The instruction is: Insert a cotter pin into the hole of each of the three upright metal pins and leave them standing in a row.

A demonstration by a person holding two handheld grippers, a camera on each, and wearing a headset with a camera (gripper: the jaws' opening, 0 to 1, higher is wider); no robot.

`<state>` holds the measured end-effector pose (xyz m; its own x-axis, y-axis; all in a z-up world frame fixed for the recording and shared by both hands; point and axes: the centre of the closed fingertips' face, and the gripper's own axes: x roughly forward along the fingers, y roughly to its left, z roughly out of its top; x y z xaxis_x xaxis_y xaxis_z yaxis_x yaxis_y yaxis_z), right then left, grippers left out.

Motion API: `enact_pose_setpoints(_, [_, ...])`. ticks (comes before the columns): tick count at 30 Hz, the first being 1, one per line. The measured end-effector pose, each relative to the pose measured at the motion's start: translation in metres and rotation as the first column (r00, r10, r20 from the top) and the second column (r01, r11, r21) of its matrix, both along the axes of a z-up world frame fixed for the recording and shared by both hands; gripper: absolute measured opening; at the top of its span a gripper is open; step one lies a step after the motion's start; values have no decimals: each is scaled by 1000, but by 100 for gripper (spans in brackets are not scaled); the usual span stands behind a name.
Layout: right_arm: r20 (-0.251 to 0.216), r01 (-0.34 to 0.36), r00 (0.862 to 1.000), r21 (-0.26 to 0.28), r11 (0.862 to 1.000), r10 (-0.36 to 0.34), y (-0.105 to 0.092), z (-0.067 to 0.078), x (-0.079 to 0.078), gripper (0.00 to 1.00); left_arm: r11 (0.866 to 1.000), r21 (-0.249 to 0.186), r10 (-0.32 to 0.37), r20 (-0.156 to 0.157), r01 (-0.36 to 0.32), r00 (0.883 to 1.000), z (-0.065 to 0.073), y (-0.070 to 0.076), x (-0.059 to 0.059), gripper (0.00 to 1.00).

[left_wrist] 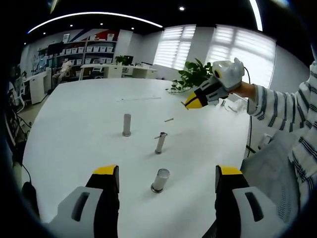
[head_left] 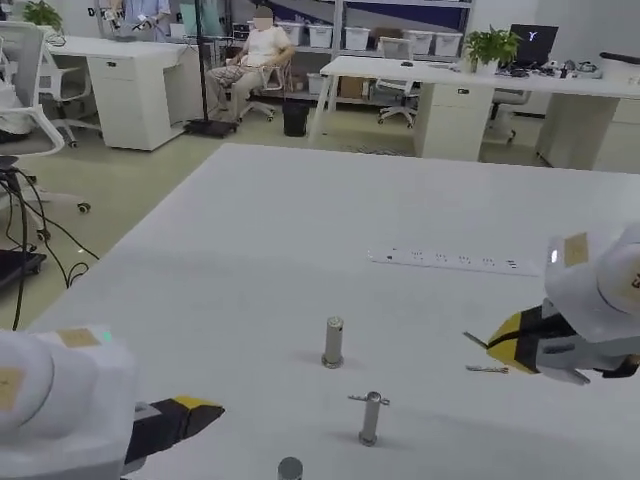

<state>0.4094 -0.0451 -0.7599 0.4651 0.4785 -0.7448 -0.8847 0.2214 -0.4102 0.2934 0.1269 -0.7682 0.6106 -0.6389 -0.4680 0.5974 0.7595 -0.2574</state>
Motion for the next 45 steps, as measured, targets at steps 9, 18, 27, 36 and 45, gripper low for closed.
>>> enact_pose_setpoints(9, [40, 10, 999, 57, 998, -13, 6, 10, -14, 2, 999, -40, -9, 4, 9, 1000, 10, -7, 12, 73])
enact_pose_setpoints(18, [95, -24, 995, 123, 992, 12, 19, 23, -31, 2, 997, -72, -4, 6, 5, 1000, 21, -13, 23, 67])
enact_pose_setpoints(27, [157, -60, 987, 166, 984, 33, 31, 32, -43, 2, 990, -138, 0, -9, -2, 1000, 30, -24, 31, 58])
enact_pose_setpoints(36, [211, -105, 975, 136, 985, 75, 44, 29, -55, 2, 986, -164, -45, -29, 39, 999, 35, -43, 34, 52])
enact_pose_setpoints(45, [234, -141, 966, 102, 985, 114, 54, 21, -71, 2, 968, -238, -104, -80, 82, 991, 41, -69, 33, 40])
